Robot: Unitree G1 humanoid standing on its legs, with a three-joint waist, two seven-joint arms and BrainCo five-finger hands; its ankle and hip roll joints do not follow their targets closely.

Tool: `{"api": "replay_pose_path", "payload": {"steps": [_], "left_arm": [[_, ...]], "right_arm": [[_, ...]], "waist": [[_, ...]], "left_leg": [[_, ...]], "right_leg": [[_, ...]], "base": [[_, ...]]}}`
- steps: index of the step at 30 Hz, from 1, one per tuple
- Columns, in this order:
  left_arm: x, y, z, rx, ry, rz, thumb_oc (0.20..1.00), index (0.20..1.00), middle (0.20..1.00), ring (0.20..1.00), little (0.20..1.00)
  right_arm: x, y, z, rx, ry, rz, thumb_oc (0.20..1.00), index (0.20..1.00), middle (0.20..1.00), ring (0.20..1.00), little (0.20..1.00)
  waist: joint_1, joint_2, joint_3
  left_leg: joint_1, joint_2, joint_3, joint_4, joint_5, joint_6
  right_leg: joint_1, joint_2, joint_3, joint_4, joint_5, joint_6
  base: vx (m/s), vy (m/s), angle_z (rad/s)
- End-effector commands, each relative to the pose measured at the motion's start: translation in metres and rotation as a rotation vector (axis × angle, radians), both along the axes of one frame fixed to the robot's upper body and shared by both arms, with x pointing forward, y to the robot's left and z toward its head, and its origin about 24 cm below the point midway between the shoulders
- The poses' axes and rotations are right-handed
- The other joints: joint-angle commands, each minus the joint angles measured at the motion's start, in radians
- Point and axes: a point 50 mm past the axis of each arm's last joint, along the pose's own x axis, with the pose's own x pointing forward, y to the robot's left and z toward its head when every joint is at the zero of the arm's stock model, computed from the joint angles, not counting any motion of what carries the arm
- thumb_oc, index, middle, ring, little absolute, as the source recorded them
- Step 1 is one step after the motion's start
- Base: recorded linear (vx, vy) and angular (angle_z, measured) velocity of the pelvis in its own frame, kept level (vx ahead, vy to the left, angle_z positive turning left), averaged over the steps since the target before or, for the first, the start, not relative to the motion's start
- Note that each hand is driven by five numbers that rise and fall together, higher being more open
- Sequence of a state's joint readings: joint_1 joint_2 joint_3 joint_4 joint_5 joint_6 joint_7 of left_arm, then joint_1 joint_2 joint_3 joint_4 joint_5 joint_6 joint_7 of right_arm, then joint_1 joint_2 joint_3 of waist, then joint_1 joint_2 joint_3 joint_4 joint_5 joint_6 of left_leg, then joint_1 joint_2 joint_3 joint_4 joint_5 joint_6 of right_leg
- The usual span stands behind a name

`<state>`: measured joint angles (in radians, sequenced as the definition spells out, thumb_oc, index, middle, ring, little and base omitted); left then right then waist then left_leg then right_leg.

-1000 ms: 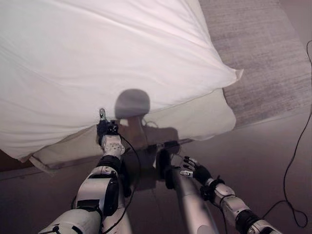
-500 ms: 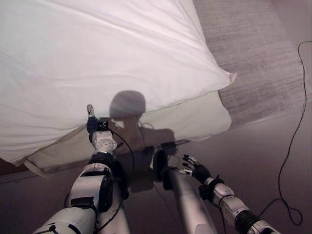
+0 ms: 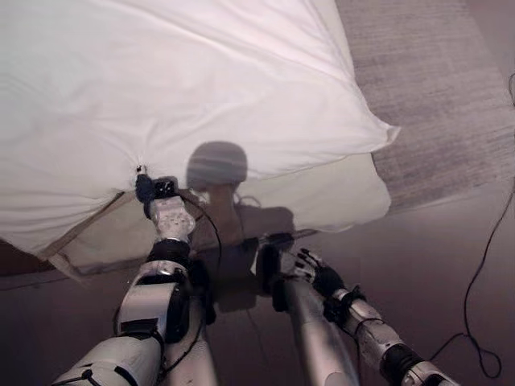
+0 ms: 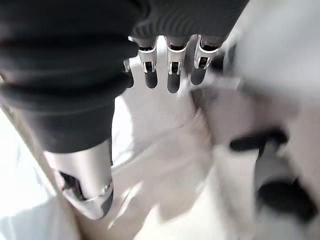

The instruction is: Make the bed

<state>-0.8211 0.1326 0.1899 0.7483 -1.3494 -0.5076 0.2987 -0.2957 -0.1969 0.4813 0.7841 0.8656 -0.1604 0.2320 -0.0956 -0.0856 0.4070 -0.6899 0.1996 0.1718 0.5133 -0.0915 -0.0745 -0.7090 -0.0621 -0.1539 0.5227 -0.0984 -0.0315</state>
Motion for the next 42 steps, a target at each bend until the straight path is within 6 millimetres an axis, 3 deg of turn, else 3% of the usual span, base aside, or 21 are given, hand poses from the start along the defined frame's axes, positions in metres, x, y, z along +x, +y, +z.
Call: {"api": "replay_pose_path", "payload": {"steps": [1, 4, 5, 7, 11, 15, 20, 24, 26, 34, 36, 42], "left_arm": [[-0.004, -0.016, 0.033, 0.118, -0.222, -0.025, 0.2, 0.2, 0.2, 0.2, 0.2], [-0.01, -0.041, 0.046, 0.102, -0.33, -0.099, 0.2, 0.2, 0.2, 0.2, 0.2], [-0.015, -0.052, 0.056, 0.11, -0.4, -0.139, 0.2, 0.2, 0.2, 0.2, 0.2], [-0.017, -0.057, 0.058, 0.111, -0.42, -0.155, 0.2, 0.2, 0.2, 0.2, 0.2], [-0.027, -0.075, 0.067, 0.123, -0.515, -0.24, 0.2, 0.2, 0.2, 0.2, 0.2], [-0.039, -0.088, 0.077, 0.116, -0.59, -0.274, 0.2, 0.2, 0.2, 0.2, 0.2], [-0.046, -0.091, 0.082, 0.1, -0.623, -0.266, 0.2, 0.2, 0.2, 0.2, 0.2], [-0.055, -0.08, 0.087, 0.105, -0.635, -0.196, 0.2, 0.2, 0.2, 0.2, 0.2], [-0.057, -0.077, 0.086, 0.108, -0.625, -0.183, 0.2, 0.2, 0.2, 0.2, 0.2], [-0.062, -0.042, 0.068, 0.115, -0.49, -0.017, 0.2, 0.2, 0.2, 0.2, 0.2], [-0.066, -0.029, 0.062, 0.119, -0.446, 0.043, 0.2, 0.2, 0.2, 0.2, 0.2], [-0.072, -0.009, 0.057, 0.125, -0.375, 0.141, 0.2, 0.2, 0.2, 0.2, 0.2]], "right_arm": [[0.007, 0.025, 0.01, 0.202, 0.025, 0.038, 1.0, 1.0, 1.0, 1.0, 1.0], [0.025, 0.049, 0.029, 0.306, 0.017, 0.062, 1.0, 1.0, 1.0, 1.0, 1.0], [0.035, 0.068, 0.045, 0.375, 0.008, 0.082, 1.0, 1.0, 1.0, 1.0, 1.0], [0.038, 0.072, 0.05, 0.419, 0.017, 0.086, 1.0, 1.0, 1.0, 1.0, 1.0], [0.043, 0.1, 0.077, 0.62, 0.039, 0.199, 1.0, 1.0, 1.0, 1.0, 1.0], [0.052, 0.113, 0.104, 0.742, -0.014, 0.19, 1.0, 1.0, 1.0, 1.0, 1.0], [0.065, 0.114, 0.128, 0.861, -0.067, 0.099, 1.0, 1.0, 1.0, 1.0, 1.0], [0.077, 0.102, 0.153, 0.966, -0.151, 0.008, 1.0, 1.0, 1.0, 1.0, 1.0], [0.078, 0.097, 0.157, 0.981, -0.169, -0.011, 1.0, 1.0, 1.0, 1.0, 1.0], [0.091, 0.042, 0.193, 1.139, -0.394, -0.199, 1.0, 1.0, 1.0, 1.0, 1.0], [0.089, 0.02, 0.204, 1.174, -0.486, -0.263, 1.0, 1.0, 1.0, 1.0, 1.0], [0.085, -0.011, 0.213, 1.201, -0.582, -0.372, 1.0, 1.0, 1.0, 1.0, 1.0]], "waist": [[0.015, 0.052, -0.052], [0.039, 0.062, -0.032], [0.055, 0.067, -0.02], [0.061, 0.068, -0.013], [0.079, 0.07, 0.011], [0.093, 0.082, 0.022], [0.103, 0.099, 0.024], [0.106, 0.11, 0.021], [0.106, 0.113, 0.02], [0.102, 0.131, 0.006], [0.097, 0.137, 0.001], [0.092, 0.141, -0.008]], "left_leg": [[-0.017, -0.005, -0.017, -0.026, 0.033, -0.042], [-0.008, -0.019, -0.022, -0.036, 0.04, -0.039], [-0.003, -0.027, -0.024, -0.044, 0.042, -0.035], [-0.001, -0.031, -0.024, -0.045, 0.044, -0.034], [0.014, -0.049, -0.035, -0.06, 0.048, -0.026], [0.017, -0.062, -0.043, -0.069, 0.055, -0.019], [0.025, -0.072, -0.048, -0.089, 0.058, -0.01], [0.021, -0.079, -0.053, -0.086, 0.057, -0.006], [0.02, -0.079, -0.052, -0.085, 0.056, -0.006], [0.001, -0.082, -0.052, -0.075, 0.054, 0.002], [-0.003, -0.081, -0.052, -0.069, 0.044, 0.003], [-0.012, -0.081, -0.049, -0.067, 0.043, 0.009]], "right_leg": [[0.009, -0.059, 0.031, -0.111, 0.056, 0.149], [0.023, -0.066, 0.025, -0.115, 0.059, 0.149], [0.032, -0.069, 0.023, -0.119, 0.061, 0.148], [0.036, -0.071, 0.02, -0.12, 0.061, 0.148], [0.053, -0.079, 0.017, -0.119, 0.061, 0.148], [0.06, -0.09, 0.006, -0.121, 0.064, 0.149], [0.065, -0.097, 0.003, -0.128, 0.065, 0.152], [0.062, -0.1, 0.003, -0.122, 0.061, 0.151], [0.06, -0.102, 0.003, -0.119, 0.06, 0.152], [0.03, -0.11, 0.003, -0.098, 0.057, 0.154], [0.024, -0.112, 0.003, -0.091, 0.049, 0.157], [0.013, -0.113, 0.009, -0.091, 0.052, 0.16]], "base": [[-0.01, 0.029, 0.1], [-0.01, 0.018, 0.15], [-0.01, 0.012, 0.23], [-0.01, 0.004, 0.12], [-0.01, 0.004, 0.11], [0.0, 0.017, 0.18], [0.0, 0.024, 0.08], [0.01, 0.011, 0.03], [0.0, 0.0, 0.0], [0.0, 0.0, 0.0], [0.02, 0.012, -0.01], [0.01, 0.004, -0.01]]}}
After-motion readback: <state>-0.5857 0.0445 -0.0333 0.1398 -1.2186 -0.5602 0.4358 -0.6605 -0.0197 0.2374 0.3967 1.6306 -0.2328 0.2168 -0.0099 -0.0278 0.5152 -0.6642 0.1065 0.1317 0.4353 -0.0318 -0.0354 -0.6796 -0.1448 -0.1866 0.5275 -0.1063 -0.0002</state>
